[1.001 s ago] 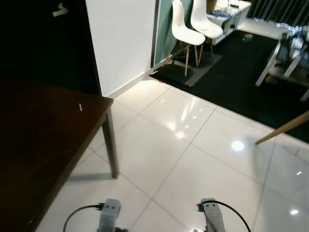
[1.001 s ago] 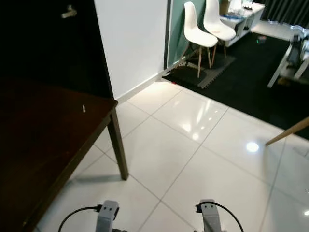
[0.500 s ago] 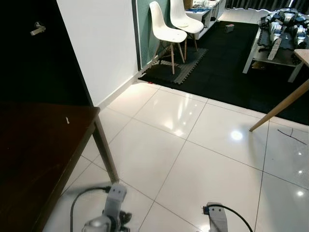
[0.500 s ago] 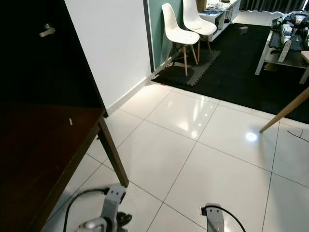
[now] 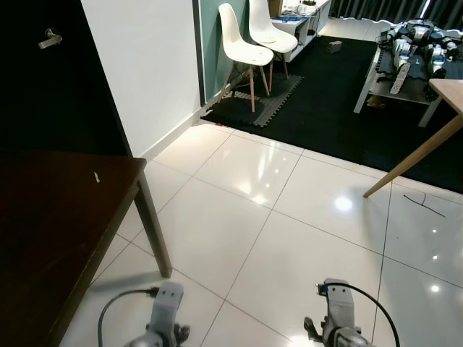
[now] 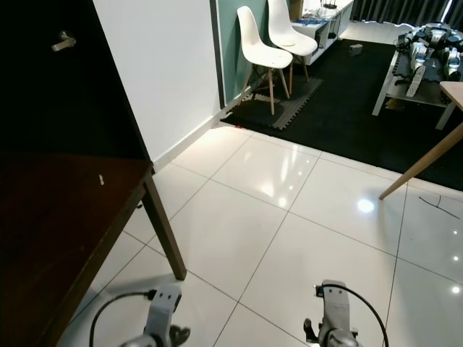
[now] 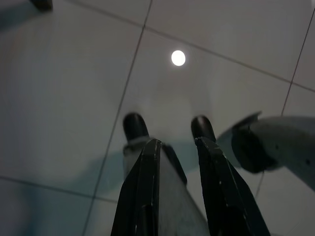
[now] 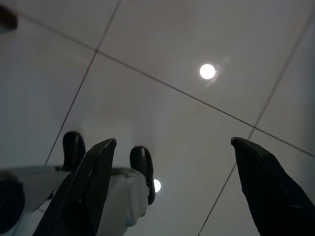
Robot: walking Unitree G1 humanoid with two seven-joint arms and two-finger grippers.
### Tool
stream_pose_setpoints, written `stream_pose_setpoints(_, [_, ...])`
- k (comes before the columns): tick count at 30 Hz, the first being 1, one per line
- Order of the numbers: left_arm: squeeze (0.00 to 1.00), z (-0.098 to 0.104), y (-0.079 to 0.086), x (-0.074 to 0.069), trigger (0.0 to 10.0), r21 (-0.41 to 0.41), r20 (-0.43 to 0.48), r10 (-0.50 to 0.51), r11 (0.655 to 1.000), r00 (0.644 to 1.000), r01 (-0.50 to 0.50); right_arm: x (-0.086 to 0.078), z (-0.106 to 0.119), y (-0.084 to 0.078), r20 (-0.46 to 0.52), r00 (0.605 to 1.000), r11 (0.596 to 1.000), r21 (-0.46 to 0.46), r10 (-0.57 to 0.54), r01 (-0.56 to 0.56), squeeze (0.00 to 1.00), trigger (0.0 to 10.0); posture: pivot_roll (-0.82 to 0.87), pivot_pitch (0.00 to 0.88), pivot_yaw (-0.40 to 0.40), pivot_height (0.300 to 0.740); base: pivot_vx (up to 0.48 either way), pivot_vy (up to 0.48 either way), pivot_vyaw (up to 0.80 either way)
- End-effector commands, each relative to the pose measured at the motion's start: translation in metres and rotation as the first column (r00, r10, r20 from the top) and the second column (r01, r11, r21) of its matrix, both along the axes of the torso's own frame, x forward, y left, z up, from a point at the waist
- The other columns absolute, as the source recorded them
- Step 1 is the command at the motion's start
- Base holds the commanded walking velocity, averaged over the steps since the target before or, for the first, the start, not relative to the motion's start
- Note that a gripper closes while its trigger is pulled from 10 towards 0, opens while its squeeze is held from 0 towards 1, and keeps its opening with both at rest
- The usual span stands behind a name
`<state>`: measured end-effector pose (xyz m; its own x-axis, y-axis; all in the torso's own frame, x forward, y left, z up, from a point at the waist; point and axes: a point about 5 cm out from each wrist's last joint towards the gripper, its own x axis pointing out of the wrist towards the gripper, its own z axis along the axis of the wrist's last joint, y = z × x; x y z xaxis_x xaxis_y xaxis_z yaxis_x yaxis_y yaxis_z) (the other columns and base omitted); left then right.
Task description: Picking trash to rubbish bin
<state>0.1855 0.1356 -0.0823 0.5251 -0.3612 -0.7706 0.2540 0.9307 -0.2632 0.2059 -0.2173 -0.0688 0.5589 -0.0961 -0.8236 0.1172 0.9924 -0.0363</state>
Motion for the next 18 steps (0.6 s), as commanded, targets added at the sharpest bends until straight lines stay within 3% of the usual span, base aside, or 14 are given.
stream_pose_setpoints(1, [0.0,-0.003,0.012,-0.006,10.0,0.013,-0.025,0.044,0.999,0.999,-0.044,-0.005,-0.005,0.014,-0.023,0.996,0.997,-0.001,0.082,-0.082,0.0,10.0,-0.11,0.039,0.026,0.74,0.0,0.0,0.0])
stream_pose_setpoints(4, [0.0,-0.004,0.014,-0.008,10.0,0.014,-0.034,0.074,0.997,0.997,-0.073,-0.019,-0.016,0.04,-0.075,0.971,0.974,0.026,0.228,-0.227,0.0,10.0,-0.07,0.002,0.001,0.74,0.0,0.0,0.0])
stream_pose_setpoints(6, [0.0,-0.003,0.015,-0.005,10.0,0.028,-0.02,0.073,0.997,0.997,-0.073,-0.025,-0.02,0.052,-0.095,0.947,0.952,0.051,0.307,-0.303,0.0,10.0,-0.06,0.03,0.014,0.74,0.0,0.0,0.0])
stream_pose_setpoints(9, [0.0,-0.002,0.011,-0.004,10.0,0.039,-0.011,0.004,0.999,1.0,-0.004,-0.016,-0.014,0.045,-0.058,0.974,0.974,0.077,0.219,-0.215,0.0,10.0,-0.06,0.035,0.02,0.74,0.0,0.0,0.0])
stream_pose_setpoints(13, [0.0,-0.004,0.006,-0.008,10.0,0.047,-0.024,-0.068,0.997,0.997,0.069,-0.013,-0.012,0.038,-0.047,0.977,0.976,0.072,0.21,-0.206,0.0,10.0,-0.04,0.009,0.002,0.74,0.0,0.0,0.0])
stream_pose_setpoints(16, [0.0,-0.004,0.007,-0.009,10.0,0.034,-0.028,-0.005,0.999,1.0,0.006,-0.021,-0.017,0.042,-0.057,0.973,0.973,0.078,0.222,-0.217,0.0,10.0,-0.05,0.021,-0.003,0.74,0.0,0.0,0.0])
stream_pose_setpoints(18, [0.0,-0.005,0.006,-0.009,10.0,0.034,-0.03,-0.011,0.999,0.999,0.012,-0.023,-0.017,0.043,-0.058,0.971,0.971,0.076,0.23,-0.226,0.0,10.0,-0.05,0.022,0.0,0.74,0.0,0.0,0.8])
